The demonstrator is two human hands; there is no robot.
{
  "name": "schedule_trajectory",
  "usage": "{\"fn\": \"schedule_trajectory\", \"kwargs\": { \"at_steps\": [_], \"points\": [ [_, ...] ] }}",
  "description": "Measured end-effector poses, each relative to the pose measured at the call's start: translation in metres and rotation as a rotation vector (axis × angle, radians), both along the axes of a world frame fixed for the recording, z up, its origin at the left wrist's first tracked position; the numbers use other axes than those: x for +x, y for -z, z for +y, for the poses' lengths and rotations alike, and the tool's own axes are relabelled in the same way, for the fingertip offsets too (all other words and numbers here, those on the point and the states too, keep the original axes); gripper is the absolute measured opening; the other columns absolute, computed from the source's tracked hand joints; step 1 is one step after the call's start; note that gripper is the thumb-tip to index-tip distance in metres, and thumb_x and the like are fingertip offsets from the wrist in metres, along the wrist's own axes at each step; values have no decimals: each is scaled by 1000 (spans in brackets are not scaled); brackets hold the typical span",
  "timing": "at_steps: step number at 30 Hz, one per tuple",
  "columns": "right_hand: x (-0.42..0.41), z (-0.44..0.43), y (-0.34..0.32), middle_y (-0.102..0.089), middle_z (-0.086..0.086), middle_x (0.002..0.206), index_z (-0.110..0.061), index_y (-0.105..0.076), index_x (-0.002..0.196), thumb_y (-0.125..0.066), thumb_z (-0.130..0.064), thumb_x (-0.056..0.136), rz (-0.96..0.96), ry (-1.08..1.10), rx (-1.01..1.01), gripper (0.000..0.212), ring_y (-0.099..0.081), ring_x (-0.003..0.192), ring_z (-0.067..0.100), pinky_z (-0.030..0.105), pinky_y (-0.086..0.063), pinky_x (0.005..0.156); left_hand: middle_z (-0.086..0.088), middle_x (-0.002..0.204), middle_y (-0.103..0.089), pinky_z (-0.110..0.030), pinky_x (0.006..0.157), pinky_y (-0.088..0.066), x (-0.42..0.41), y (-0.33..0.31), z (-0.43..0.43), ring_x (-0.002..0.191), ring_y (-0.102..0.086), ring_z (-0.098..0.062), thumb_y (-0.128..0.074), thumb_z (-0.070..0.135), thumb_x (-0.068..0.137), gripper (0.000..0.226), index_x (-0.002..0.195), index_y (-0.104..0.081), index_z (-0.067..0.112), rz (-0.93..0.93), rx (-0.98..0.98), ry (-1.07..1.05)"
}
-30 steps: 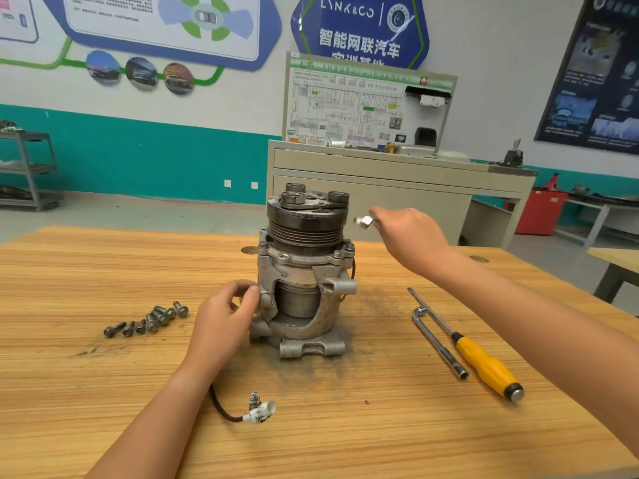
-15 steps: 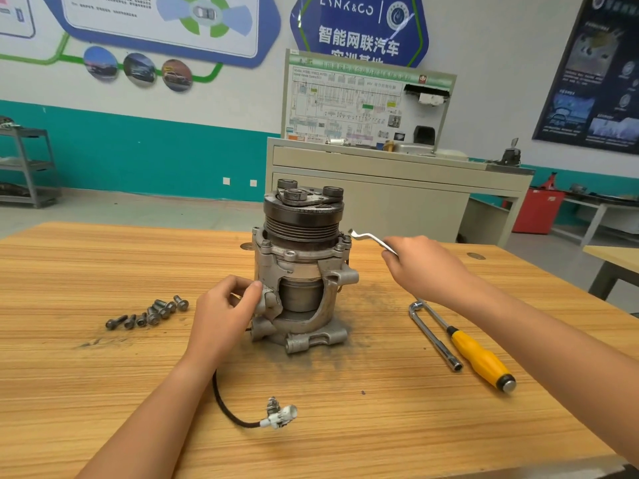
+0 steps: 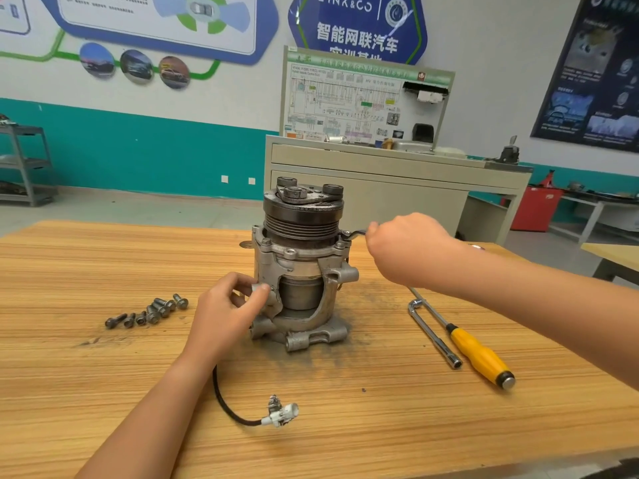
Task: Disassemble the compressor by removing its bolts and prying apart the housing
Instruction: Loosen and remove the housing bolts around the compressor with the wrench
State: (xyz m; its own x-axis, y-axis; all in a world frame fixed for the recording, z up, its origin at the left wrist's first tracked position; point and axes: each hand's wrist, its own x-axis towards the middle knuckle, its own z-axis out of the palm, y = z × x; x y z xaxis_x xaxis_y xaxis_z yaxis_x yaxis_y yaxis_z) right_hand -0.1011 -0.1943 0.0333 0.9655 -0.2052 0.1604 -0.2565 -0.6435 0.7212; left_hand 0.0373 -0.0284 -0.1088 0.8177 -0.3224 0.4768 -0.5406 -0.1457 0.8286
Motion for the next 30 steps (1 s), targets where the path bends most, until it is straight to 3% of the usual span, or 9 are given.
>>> {"fn": "schedule_trajectory", "kwargs": {
  "at_steps": [2, 5, 12, 21, 26, 30],
  "points": [
    [-2, -8, 1, -34, -1, 58, -3, -39, 128, -39, -2, 90, 22, 11, 34, 39, -33, 45, 13, 24, -25, 37, 2, 79, -63, -13, 54, -41, 2, 1, 1, 68, -56, -7, -67, 30, 81, 12, 85, -61, 21, -27, 36, 1],
    [-3, -16, 1, -37, -1, 59, -2, -19, 140, -40, -1, 89, 49, 19, 86, 55, -34, 47, 13, 24, -26, 38, 4, 81, -63, -10, 56, -41, 2, 2, 1, 70, -54, -5, -71, 28, 79, 16, 90, -61, 20, -60, 30, -7],
    [2, -5, -12, -33, -1, 61, -6, -49, 115, -37, 0, 89, 166, -36, 5, 30, -33, 47, 12, 24, -24, 40, 3, 82, -63, -14, 56, -43, 1, 3, -2, 68, -55, -8, -70, 27, 79, 15, 89, -62, 19, -76, -4, -18],
    [3, -12, -26, -39, -1, 63, -8, -52, 109, -37, -13, 91, 204, -56, 36, 24, -37, 51, 12, 24, -26, 41, 3, 83, -63, -8, 55, -40, 2, 4, -3, 66, -53, -1, -70, 24, 81, 12, 88, -63, 18, -78, -17, -24],
    [1, -8, -19, -36, -2, 62, -8, -49, 119, -33, -18, 95, 171, -34, 25, 31, -35, 52, 11, 25, -24, 42, 3, 82, -64, -8, 54, -40, 0, 3, -3, 63, -53, 3, -70, 24, 80, 11, 87, -62, 18, -75, -22, -25],
    [3, -2, -19, -39, -2, 64, -9, -50, 122, -34, -8, 92, 185, 44, 49, 34, -37, 51, 12, 24, -23, 41, 4, 81, -63, -8, 53, -41, 0, 2, -2, 62, -53, 4, -70, 23, 80, 10, 85, -62, 20, -70, -31, -9]
  ]
}}
